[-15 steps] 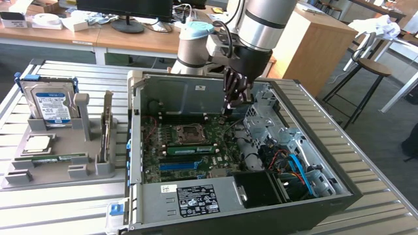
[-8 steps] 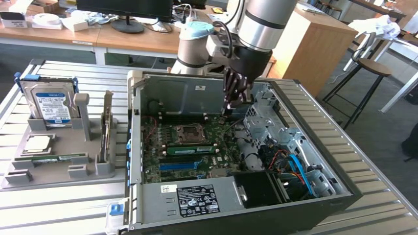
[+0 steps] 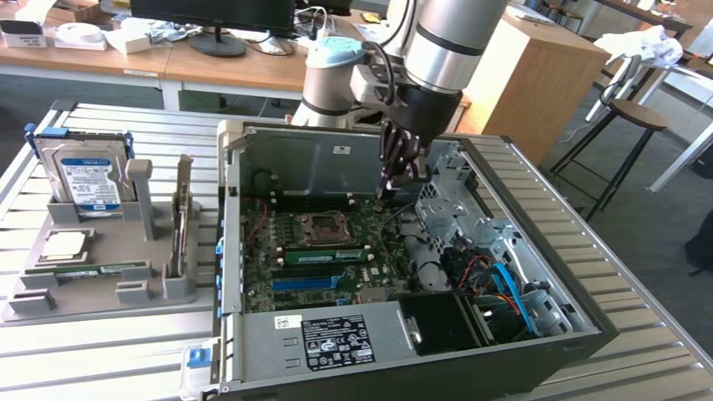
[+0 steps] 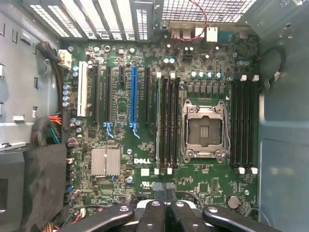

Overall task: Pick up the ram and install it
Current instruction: 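Press down the ram until it locks into place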

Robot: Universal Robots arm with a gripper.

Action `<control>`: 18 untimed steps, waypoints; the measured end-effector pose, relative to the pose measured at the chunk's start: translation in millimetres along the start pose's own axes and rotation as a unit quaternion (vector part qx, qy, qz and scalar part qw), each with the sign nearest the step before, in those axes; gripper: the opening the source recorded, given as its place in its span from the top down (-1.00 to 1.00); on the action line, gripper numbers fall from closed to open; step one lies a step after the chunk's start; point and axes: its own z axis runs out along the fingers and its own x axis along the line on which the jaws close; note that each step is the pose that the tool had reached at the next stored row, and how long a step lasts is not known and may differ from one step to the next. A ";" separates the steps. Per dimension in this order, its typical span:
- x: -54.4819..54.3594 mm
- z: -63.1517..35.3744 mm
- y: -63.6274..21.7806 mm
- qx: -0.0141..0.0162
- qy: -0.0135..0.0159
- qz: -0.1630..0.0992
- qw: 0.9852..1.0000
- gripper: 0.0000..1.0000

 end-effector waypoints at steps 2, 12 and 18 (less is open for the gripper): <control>0.1 2.3 -0.1 0.000 0.000 0.000 1.000 0.80; 0.4 14.7 -0.5 0.000 0.000 0.000 1.000 0.80; 0.5 20.4 -0.7 0.000 0.000 0.000 1.000 0.80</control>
